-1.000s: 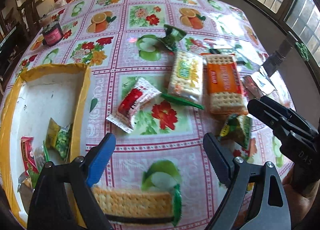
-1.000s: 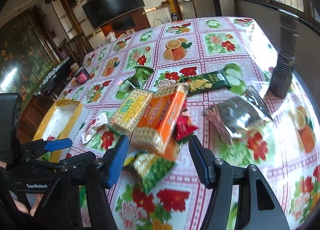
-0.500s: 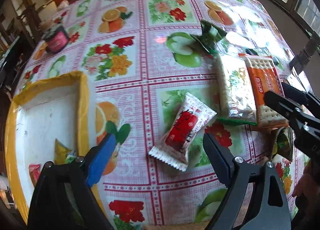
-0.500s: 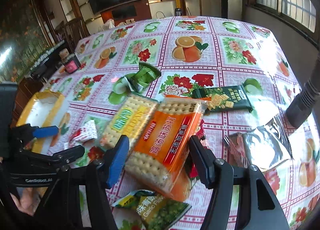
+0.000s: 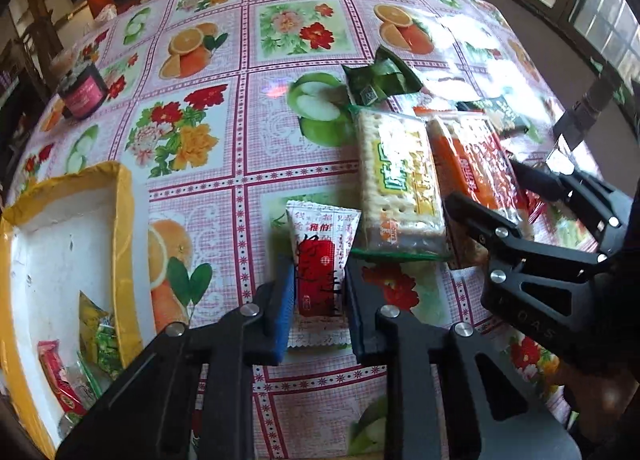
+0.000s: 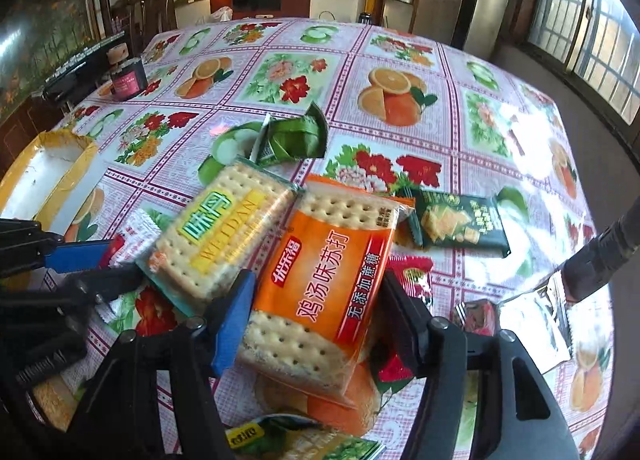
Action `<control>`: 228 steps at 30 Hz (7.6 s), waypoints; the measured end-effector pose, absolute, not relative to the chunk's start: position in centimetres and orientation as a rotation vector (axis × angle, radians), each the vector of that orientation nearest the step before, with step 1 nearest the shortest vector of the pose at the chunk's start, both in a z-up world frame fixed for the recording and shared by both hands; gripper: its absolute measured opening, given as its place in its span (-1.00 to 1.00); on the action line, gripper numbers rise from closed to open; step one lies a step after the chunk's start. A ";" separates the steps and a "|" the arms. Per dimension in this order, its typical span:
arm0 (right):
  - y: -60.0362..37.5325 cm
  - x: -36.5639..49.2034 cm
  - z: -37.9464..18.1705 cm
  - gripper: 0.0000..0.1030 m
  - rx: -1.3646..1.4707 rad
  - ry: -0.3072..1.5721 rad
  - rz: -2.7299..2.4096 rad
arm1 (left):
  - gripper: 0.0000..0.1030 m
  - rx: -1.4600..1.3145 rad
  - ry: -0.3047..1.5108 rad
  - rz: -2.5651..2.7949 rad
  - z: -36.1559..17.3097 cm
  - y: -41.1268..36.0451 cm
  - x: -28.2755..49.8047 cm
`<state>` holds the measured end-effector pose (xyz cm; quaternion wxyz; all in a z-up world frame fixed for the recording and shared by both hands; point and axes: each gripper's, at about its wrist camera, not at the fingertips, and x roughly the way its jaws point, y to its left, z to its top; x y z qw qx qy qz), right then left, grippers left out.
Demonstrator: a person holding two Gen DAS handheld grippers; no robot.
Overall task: Organize snacks
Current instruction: 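Grasp red-white snack with left tool while right tool grasps orange stick snack, then carry both snacks into the tray with the left and right tools, then open both tools to drop the two snacks in the tray, then move both tools back over the snack pile, then grasp WEIDAN cracker pack with left tool while right tool grasps green pea bag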
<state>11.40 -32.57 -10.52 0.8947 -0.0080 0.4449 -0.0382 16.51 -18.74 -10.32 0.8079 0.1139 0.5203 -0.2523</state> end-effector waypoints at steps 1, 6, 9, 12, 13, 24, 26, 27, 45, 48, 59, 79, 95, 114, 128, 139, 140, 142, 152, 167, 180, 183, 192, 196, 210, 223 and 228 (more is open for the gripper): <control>-32.9 11.1 -10.3 0.11 -0.010 0.915 -0.084 | -0.52 0.223 1.118 -0.545 -10.4 -18.4 16.6; -34.6 9.0 -9.0 0.04 0.084 0.879 -0.054 | -0.54 0.178 1.122 -0.565 -10.4 -17.8 16.0; -35.3 7.5 -8.2 0.02 0.143 0.850 -0.031 | -0.54 0.171 1.117 -0.572 -10.0 -17.6 15.3; -35.8 5.8 -7.4 0.01 0.215 0.812 0.003 | -0.54 0.154 1.111 -0.577 -9.4 -17.4 14.6; -36.0 5.3 -7.1 0.00 0.238 0.801 0.013 | -0.54 0.150 1.106 -0.577 -9.1 -17.3 14.2; -35.6 4.0 -7.5 -0.05 0.326 0.840 0.062 | -0.54 0.137 1.066 -0.595 -6.9 -16.0 10.5; -34.3 4.6 -7.4 0.14 0.282 0.858 0.044 | -0.54 0.132 1.063 -0.600 -6.6 -15.8 9.9; -33.4 5.1 -7.3 0.14 0.247 0.869 0.028 | -0.54 0.134 1.060 -0.601 -6.5 -15.7 9.8; -31.7 5.6 -8.7 -0.63 0.254 0.894 0.086 | -0.54 0.084 1.049 -0.603 -5.8 -13.7 9.6; -31.8 4.5 -7.3 -0.64 0.255 0.852 0.092 | -0.54 0.085 1.033 -0.604 -5.1 -13.5 9.1; -31.5 1.4 -3.2 -0.64 0.378 0.720 0.220 | -0.54 0.084 0.982 -0.618 -2.8 -12.8 6.4; -22.8 3.0 -3.5 -0.64 0.324 0.750 0.420 | -0.54 0.014 0.948 -0.420 -3.2 -2.5 6.5; -14.9 8.9 -6.4 -0.64 0.304 0.851 0.557 | -0.54 -0.068 0.994 -0.320 -5.3 2.9 10.2; -11.7 12.1 -9.6 -0.57 0.252 0.946 0.549 | -0.47 -0.091 1.105 -0.276 -8.6 4.0 13.6; -15.6 8.0 -5.7 -0.09 0.165 0.835 0.413 | 0.49 -0.090 1.026 -0.217 -6.2 4.3 11.8; -24.0 3.2 -5.3 0.05 0.279 0.771 0.266 | 0.67 -0.058 0.995 -0.236 -4.9 1.4 9.4; -24.6 2.8 -5.3 0.07 0.286 0.768 0.256 | 0.68 -0.056 0.995 -0.243 -4.8 1.0 9.2; -25.9 2.0 -5.3 0.10 0.301 0.761 0.229 | 0.68 -0.046 0.993 -0.250 -4.6 0.4 8.9; -30.6 -1.1 -5.6 0.16 0.358 0.740 0.149 | 0.71 -0.022 0.992 -0.311 -3.8 -3.1 7.3; -34.1 -3.7 -6.8 0.21 0.392 0.754 0.086 | 0.71 0.050 1.000 -0.406 -3.5 -8.7 5.3; -35.3 -4.2 -7.6 0.21 0.371 0.780 0.048 | 0.72 0.076 1.002 -0.461 -3.4 -11.9 5.0; -35.4 -4.2 -7.7 0.21 0.374 0.785 0.047 | 0.72 0.077 1.011 -0.471 -3.5 -12.7 5.5; -34.9 -3.3 -8.1 0.23 0.334 0.812 0.052 | 0.72 0.091 1.035 -0.495 -4.1 -15.3 6.7; -34.5 -2.3 -8.3 0.23 0.292 0.824 0.038 | 0.72 0.086 1.059 -0.496 -4.8 -16.2 7.8; -33.7 2.5 -10.3 0.38 0.203 0.932 0.011 | 0.72 0.120 1.136 -0.420 -7.8 -20.0 13.9; -34.2 3.7 -10.8 0.03 0.160 0.933 0.013 | 0.70 0.152 1.143 -0.376 -10.8 -22.1 17.4; -34.4 3.3 -10.5 -0.17 0.154 0.917 0.018 | -0.07 0.165 1.103 -0.429 -10.2 -22.4 16.5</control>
